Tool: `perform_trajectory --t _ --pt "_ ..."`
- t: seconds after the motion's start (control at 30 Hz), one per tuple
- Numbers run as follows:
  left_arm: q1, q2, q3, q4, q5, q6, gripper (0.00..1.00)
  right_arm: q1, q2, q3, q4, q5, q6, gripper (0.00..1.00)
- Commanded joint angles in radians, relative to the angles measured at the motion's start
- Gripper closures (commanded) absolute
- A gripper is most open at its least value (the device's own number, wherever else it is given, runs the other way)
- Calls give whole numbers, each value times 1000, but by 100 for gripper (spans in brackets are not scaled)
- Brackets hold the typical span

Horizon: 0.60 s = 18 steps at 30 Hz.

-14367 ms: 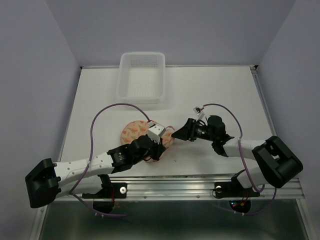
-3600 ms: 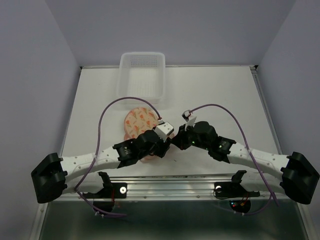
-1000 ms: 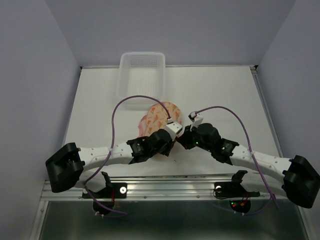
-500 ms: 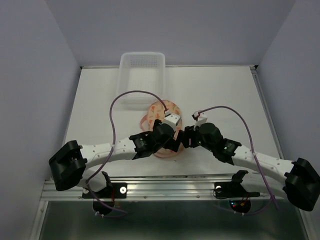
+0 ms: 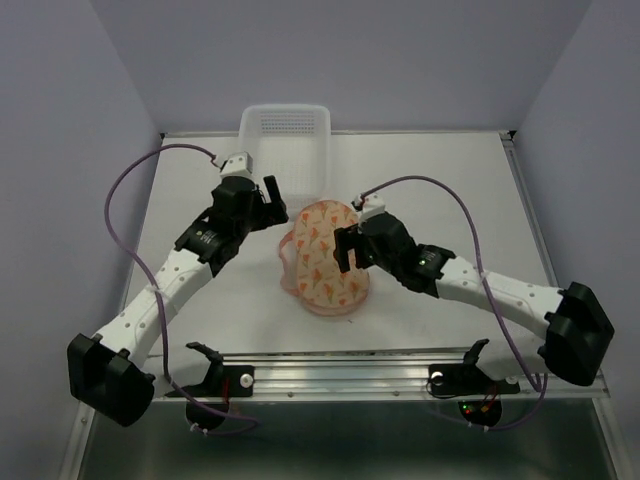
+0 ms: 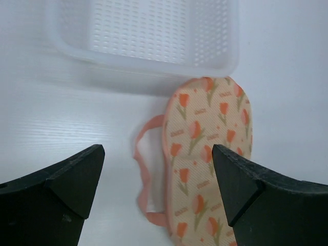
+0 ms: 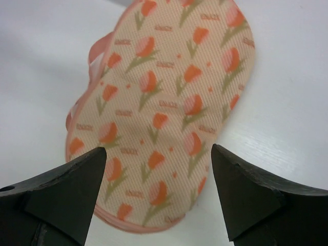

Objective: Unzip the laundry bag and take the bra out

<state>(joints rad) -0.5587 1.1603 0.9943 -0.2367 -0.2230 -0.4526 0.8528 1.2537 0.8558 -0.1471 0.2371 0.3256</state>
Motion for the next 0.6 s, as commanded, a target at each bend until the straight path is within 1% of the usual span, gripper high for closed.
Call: perform_trajectory --t 0.0,0.03,0.07,0.13,0.17,0.27,0.3,0.37,0.43,0.47,0.5,0.53,0.57 --pt "171 -60 24 -101 100 92 1 92 180 176 4 74 -69 11" --pt "201 -68 14 -99 109 103 1 109 225 211 3 97 -75 11" --pt "229 -88 0 -83 122 115 1 133 304 245 3 143 -80 11" --pt "282 -106 -63 -55 135 130 1 143 375 340 3 180 -82 11" --pt "324 -123 -113 -17 140 130 1 158 441 371 0 224 -80 12" --pt "382 -136 -155 2 175 146 1 181 536 485 -6 290 -85 14" --pt "384 -140 -149 -3 156 147 1 190 596 511 -11 326 -86 16" --pt "384 -165 -151 -9 81 153 1 199 651 564 -9 364 -82 19" --pt "385 -183 -157 -12 16 152 1 200 722 592 -11 373 -76 25" --pt "385 -203 -161 -9 7 153 1 200 739 603 -9 376 -73 27" --pt "385 -212 -169 -7 2 157 1 200 756 621 -11 392 -68 33" --pt "384 -220 -172 -3 1 158 1 200 786 629 -11 399 -68 36" --pt "385 -228 -174 -1 1 158 1 200 799 640 -11 404 -68 42"
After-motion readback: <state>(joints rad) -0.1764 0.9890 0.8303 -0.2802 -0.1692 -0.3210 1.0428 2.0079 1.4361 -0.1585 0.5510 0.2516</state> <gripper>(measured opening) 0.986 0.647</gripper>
